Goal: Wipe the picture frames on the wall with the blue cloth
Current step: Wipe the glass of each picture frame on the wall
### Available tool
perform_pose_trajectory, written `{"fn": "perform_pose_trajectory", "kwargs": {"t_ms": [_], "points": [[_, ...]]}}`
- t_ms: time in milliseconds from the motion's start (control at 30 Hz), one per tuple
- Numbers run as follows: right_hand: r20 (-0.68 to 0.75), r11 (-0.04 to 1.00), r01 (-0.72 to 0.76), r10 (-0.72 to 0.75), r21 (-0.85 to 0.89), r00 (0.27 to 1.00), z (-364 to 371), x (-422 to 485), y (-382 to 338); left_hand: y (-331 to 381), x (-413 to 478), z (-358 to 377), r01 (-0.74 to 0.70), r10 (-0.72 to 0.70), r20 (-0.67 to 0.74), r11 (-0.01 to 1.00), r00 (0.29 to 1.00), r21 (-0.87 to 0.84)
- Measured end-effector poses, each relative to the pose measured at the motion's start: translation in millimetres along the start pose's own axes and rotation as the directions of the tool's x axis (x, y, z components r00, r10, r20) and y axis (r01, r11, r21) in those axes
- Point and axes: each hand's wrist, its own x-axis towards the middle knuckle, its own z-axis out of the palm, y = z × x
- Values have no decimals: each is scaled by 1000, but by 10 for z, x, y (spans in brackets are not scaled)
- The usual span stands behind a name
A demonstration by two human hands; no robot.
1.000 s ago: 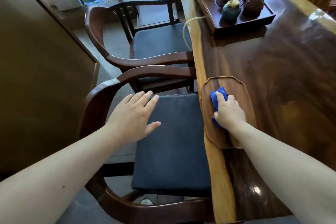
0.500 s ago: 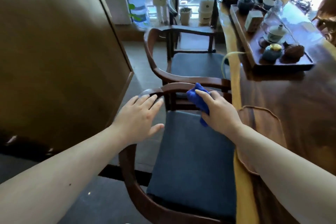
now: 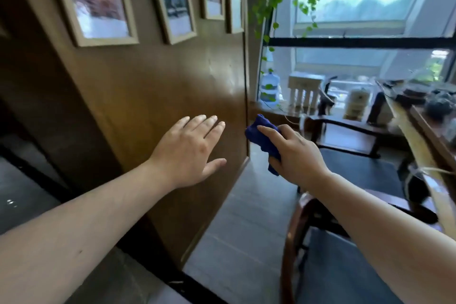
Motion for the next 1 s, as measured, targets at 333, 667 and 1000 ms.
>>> {"fn": "perform_pose_trajectory", "kwargs": {"t_ms": [333,667,1000], "points": [[-111,990,141,-139,13,984,36,1395,-838,-1336,-246,-457,169,-159,-82,976,984,138],[-284,956,272,-232,110,930,127,2802,-1200,-2449,44,-902,290,-249,-163,901,955,322],[-447,883,432,-317,183,837,418,4478,-1401,-3412,921,-851,406,-338,-227,787,914,465]]}}
